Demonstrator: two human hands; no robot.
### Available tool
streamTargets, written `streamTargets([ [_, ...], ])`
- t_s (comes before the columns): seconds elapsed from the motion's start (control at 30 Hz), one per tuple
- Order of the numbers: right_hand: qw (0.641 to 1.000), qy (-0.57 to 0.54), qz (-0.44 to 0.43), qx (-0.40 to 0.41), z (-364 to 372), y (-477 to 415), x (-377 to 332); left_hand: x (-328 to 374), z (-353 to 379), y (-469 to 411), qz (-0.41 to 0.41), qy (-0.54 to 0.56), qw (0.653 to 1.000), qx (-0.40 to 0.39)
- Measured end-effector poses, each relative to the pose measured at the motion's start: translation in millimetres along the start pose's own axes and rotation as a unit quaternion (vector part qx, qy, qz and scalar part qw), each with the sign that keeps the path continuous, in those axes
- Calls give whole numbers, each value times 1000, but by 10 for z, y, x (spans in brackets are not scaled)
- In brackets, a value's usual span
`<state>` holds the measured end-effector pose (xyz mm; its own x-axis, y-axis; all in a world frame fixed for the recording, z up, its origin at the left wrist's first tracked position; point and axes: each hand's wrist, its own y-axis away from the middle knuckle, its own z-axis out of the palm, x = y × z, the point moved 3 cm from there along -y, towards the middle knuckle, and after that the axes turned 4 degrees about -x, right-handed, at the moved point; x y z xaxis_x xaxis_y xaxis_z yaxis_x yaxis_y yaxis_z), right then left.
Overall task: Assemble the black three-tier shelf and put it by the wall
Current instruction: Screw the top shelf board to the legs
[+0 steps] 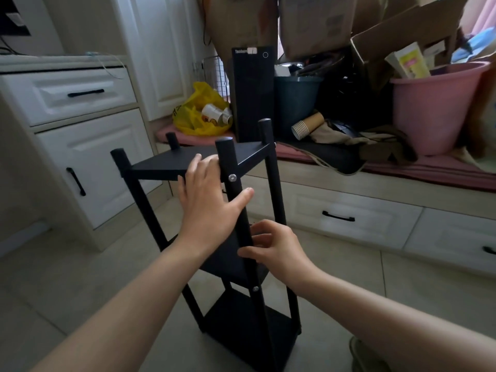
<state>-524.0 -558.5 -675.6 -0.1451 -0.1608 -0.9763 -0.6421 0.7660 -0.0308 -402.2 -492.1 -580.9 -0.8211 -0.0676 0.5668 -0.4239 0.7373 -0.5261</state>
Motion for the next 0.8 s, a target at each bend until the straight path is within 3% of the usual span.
streamTargets([
  [0.17,997,60,-26,-31,-98,55,32,17,11,144,-8,-4,1000,-3],
  [0.3,990,67,-33,115,-548,-62,79,-33,-16,187,-14,-9,1000,4],
  [0.37,987,77,7,137,-737,-130,149,-39,-23,200,-15,-3,1000,-1],
  [0.47,989,81,46,112,-832,-264,243,-19,3,236,-8,10,1000,-10],
  [0.6,996,62,35,60,-721,-420,252,-8,53,293,2,11,1000,-26],
  [0.8,996,47,29,70,-650,-539,252,-83,52,314,-7,33,999,-37],
])
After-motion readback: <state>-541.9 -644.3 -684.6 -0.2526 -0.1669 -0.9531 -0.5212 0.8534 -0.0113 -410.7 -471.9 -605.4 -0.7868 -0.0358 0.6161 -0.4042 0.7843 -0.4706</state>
